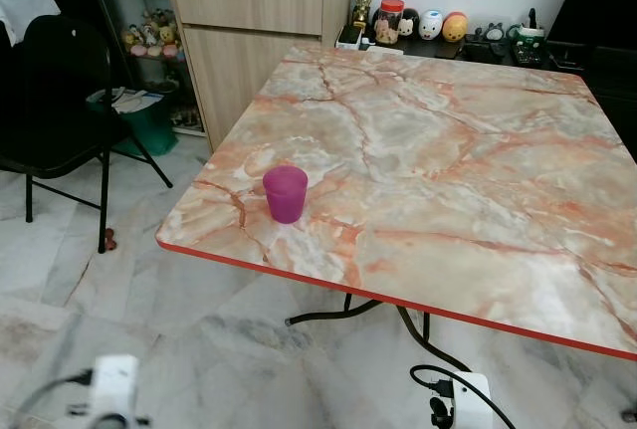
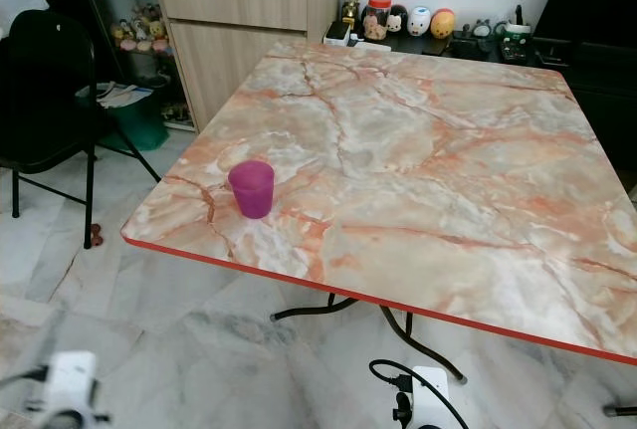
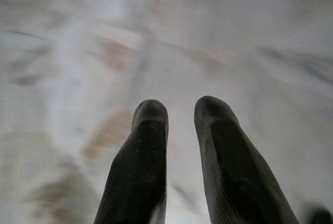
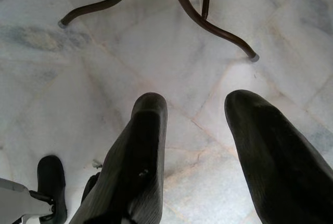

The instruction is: Setting the table

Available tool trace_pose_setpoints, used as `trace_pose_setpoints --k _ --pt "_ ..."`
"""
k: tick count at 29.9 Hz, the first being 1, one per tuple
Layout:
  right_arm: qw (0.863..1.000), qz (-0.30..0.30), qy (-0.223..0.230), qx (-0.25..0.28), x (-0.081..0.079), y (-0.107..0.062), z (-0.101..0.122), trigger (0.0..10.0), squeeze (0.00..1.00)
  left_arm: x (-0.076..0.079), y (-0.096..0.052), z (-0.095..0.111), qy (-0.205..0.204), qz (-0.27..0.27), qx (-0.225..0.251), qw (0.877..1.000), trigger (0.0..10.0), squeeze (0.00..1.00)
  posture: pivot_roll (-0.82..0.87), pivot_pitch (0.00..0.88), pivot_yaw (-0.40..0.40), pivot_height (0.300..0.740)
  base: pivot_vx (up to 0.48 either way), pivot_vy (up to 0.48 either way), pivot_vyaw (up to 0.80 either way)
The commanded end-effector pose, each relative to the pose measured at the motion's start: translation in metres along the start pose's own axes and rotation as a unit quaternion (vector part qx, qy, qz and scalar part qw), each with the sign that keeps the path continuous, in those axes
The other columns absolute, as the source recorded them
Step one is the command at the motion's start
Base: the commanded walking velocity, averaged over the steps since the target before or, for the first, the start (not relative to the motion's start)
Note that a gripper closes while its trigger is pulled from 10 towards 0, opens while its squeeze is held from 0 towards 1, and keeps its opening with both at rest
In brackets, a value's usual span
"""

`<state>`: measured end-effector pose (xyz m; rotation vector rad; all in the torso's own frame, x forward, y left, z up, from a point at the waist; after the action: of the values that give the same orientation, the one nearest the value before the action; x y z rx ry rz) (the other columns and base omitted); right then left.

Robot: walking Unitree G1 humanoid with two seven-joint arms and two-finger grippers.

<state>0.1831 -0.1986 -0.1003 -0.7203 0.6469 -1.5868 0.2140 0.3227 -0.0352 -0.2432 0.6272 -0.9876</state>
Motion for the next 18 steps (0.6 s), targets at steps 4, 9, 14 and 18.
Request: trace_pose_setpoints --k 4,9,14,18 --pt "1.0 0.002 -0.001 -0.004 0.0 0.0 -0.001 10.0 0.0 -0.032 0.009 0.033 -0.012 0.104 0.064 0.992 10.0 0.0 0.09 0.0 -0.031 0.69 0.0 0.0 0.0" --pt "1.0 0.004 -0.001 -0.002 -0.001 0.001 0.001 10.0 0.0 -0.028 0.011 0.131 0.027 0.131 0.253 0.958 10.0 0.0 0.09 0.0 -0.033 0.69 0.0 0.0 0.0" --pt "1.0 0.004 0.001 -0.002 -0.001 0.0 0.0 10.0 0.0 -0.002 -0.006 0.211 0.0 0.086 0.388 0.917 10.0 0.0 0.08 0.0 -0.031 0.69 0.0 0.0 0.0" --pt "1.0 0.003 0.002 -0.006 -0.001 0.0 -0.002 10.0 0.0 0.055 -0.027 0.254 -0.03 -0.093 0.435 0.895 10.0 0.0 0.09 0.0 -0.03 0.69 0.0 0.0 0.0"
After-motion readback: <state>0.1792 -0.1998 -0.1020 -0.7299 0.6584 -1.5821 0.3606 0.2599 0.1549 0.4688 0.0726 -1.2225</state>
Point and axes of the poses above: a point about 5 cm out from each wrist's last joint towards the gripper, its own y axis pointing out of the wrist towards the gripper, its own z axis along the axis of the wrist's last joint, x = y × z, the point moved 2 cm from there along y, pointing out of the wrist towards the gripper, and after that the axes turned 2 degrees about -y, right-handed, at the moved point
